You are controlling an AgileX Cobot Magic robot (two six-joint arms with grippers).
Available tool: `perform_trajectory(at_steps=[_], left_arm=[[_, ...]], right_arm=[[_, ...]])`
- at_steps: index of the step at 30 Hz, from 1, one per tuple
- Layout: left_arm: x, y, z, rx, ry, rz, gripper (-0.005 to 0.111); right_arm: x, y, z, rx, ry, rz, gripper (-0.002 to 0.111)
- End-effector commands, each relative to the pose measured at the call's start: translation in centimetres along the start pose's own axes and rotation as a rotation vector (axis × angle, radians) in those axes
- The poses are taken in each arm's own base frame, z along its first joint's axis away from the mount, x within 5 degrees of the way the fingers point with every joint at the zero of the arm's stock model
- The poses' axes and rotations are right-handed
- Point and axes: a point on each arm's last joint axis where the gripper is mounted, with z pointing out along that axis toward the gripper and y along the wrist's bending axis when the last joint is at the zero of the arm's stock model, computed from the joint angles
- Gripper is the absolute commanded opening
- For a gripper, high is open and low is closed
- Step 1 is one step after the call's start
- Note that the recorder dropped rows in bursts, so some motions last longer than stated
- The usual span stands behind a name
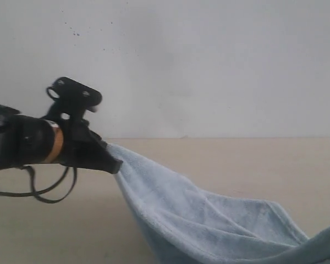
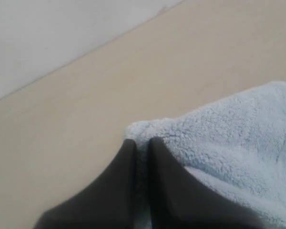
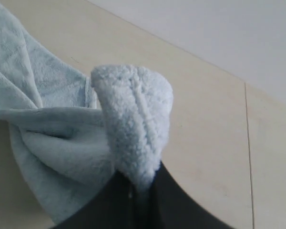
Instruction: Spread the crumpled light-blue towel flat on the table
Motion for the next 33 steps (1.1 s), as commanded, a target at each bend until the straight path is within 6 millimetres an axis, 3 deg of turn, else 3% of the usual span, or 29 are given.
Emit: perform_trajectory(at_steps=[1,8,14,21,33], left_arm=[[0.7,1.9,-6.5,-0.118,-0.049,-0.073,0.004],[3.1,3.9,-16.1,-0.221,0.020,-0.093,0.004],[4.9,3.6,-20.8,-0.137,0.107,-0.105,0.004],[5.6,3.6,-23.0,-0.117,0.091,-0.132,0.004],[5.6,3.6,-23.1,-0.109,0.090,-0.142,0.004]], right_arm=[[-0.1,0.0,-0.1,-0.010,-0.004,-0.064,0.000],[0.2,0.7,0.2,-0.060,0.017,-0.091,0.000],[2.3,2.5,2.3,-0.101,0.125,-0.142,0.000],[4.5,5.8,5.2,-0.245,0.204,-0.239,0.000],[1.5,9.7,11.0,-0.286,0.249,-0.484,0.000]])
